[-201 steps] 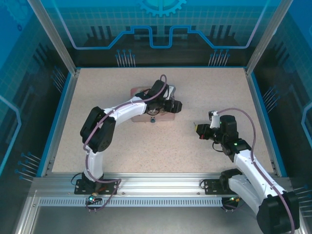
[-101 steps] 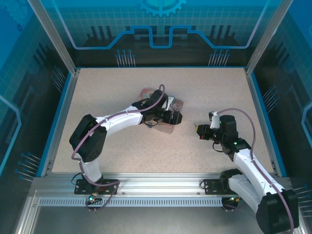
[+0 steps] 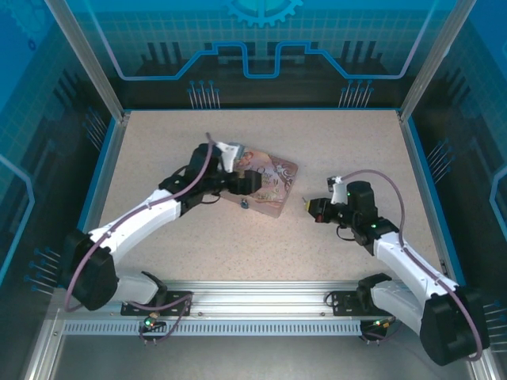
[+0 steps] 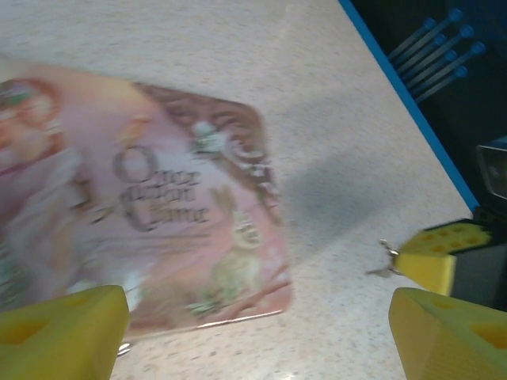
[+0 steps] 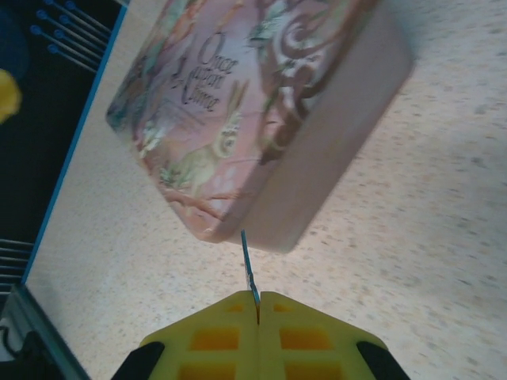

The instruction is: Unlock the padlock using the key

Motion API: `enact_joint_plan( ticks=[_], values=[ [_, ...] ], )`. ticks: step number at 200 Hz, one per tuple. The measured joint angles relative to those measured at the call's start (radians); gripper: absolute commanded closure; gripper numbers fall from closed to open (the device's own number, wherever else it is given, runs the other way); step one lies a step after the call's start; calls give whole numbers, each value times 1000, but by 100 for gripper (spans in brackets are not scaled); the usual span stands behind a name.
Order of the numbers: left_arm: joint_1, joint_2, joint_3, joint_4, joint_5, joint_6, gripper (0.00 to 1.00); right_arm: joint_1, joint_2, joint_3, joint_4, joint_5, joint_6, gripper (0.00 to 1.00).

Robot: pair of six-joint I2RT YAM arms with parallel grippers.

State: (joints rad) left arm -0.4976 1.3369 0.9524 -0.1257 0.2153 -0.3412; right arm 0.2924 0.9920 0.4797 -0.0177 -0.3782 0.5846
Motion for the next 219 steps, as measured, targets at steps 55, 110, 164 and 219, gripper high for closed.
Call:
enact_joint_plan(
  ticks=[55, 110, 164, 219],
  values=[
    [123, -63, -350, 180, 79, -27, 13, 162, 219, 111, 115, -2, 72, 100],
    [147, -28, -473, 415, 132, -61, 12, 206, 402, 202, 199, -19, 134, 100],
    [147, 9, -474, 517, 144, -79, 12, 206, 533, 245, 245, -65, 188, 100],
    [147, 75, -479, 592, 169, -80, 16, 206, 558, 275, 233, -68, 182, 100]
  ],
)
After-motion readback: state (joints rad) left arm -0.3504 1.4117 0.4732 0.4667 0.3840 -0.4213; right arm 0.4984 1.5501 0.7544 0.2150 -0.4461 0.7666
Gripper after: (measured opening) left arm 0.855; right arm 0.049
